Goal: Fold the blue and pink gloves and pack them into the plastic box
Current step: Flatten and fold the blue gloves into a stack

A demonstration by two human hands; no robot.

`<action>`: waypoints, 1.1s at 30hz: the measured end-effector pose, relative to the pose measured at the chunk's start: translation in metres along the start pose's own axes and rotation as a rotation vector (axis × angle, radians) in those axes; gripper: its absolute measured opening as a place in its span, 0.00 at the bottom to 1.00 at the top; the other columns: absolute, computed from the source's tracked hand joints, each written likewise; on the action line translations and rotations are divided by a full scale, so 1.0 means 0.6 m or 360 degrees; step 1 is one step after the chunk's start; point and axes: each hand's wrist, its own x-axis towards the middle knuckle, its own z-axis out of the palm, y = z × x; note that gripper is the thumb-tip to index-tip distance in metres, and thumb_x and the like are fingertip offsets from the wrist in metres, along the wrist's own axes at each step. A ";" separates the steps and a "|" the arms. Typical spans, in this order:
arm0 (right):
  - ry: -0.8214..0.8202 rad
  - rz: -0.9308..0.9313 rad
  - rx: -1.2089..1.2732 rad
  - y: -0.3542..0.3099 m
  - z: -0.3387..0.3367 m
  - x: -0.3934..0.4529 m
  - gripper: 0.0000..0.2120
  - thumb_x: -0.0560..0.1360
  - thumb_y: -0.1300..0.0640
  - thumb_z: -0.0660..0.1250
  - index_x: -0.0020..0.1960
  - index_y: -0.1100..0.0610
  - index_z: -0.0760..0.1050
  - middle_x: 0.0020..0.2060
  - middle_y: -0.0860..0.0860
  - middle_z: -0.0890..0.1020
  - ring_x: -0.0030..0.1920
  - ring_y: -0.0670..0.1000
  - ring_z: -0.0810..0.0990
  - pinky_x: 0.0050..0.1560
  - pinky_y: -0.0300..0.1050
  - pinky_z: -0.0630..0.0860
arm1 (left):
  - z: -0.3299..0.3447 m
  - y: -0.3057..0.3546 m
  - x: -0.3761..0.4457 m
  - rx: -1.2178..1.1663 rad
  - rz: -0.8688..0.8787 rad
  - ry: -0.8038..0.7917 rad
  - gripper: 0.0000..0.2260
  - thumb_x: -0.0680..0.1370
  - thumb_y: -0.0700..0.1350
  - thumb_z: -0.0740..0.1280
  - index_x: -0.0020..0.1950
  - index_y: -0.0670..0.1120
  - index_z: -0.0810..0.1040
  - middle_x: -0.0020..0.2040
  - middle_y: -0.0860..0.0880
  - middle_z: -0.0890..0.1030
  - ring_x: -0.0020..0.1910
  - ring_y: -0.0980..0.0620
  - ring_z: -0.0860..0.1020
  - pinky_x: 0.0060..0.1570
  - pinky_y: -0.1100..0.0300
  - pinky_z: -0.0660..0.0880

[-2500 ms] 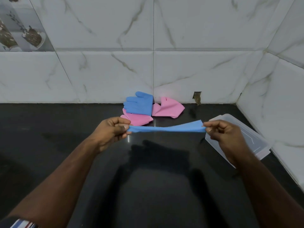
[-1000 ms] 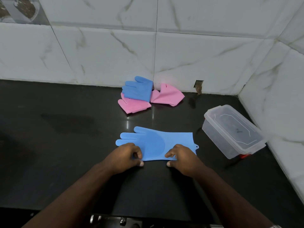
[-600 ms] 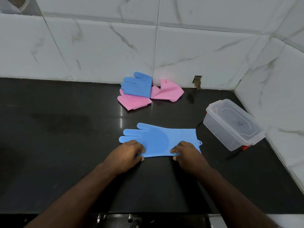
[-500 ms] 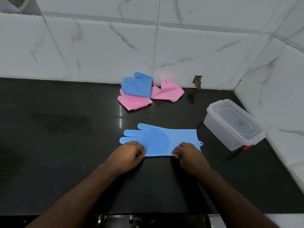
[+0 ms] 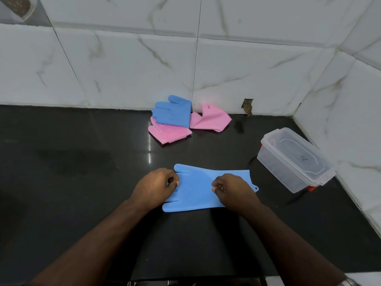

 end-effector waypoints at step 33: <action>0.0247 -0.0123 -0.0203 -0.119 -0.048 0.381 0.13 0.78 0.52 0.64 0.59 0.57 0.78 0.55 0.55 0.82 0.56 0.56 0.79 0.56 0.53 0.77 | -0.035 -0.042 0.269 0.0179 -0.0301 0.0035 0.15 0.77 0.48 0.65 0.63 0.48 0.81 0.58 0.47 0.81 0.58 0.45 0.79 0.57 0.48 0.78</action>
